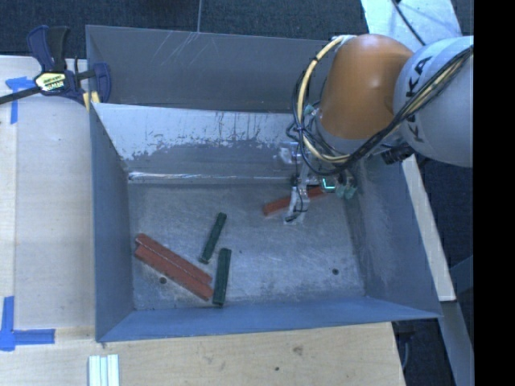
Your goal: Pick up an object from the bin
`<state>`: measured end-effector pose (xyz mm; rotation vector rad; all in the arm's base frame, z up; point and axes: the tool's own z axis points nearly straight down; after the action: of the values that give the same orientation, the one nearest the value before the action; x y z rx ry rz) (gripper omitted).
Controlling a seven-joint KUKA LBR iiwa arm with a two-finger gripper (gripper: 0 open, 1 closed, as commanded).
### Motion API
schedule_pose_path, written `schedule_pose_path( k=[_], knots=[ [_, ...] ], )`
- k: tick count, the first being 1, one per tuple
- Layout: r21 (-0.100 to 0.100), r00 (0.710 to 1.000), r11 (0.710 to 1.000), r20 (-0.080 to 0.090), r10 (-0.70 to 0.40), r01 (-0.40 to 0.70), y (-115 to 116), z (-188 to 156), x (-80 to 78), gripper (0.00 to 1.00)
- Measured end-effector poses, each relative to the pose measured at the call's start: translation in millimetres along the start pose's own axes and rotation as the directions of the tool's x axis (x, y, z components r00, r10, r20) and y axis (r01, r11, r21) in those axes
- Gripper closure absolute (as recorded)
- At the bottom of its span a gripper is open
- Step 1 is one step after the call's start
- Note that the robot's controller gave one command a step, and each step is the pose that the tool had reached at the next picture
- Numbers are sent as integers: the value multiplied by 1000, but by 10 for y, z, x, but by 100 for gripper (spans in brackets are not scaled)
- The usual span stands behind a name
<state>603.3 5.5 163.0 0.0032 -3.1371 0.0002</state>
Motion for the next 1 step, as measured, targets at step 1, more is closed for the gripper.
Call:
schedule_pose_path(
  k=[1],
  knots=[
    [1, 993, 993, 0, 116, -116, -438, 969, -116, 0]
  ],
)
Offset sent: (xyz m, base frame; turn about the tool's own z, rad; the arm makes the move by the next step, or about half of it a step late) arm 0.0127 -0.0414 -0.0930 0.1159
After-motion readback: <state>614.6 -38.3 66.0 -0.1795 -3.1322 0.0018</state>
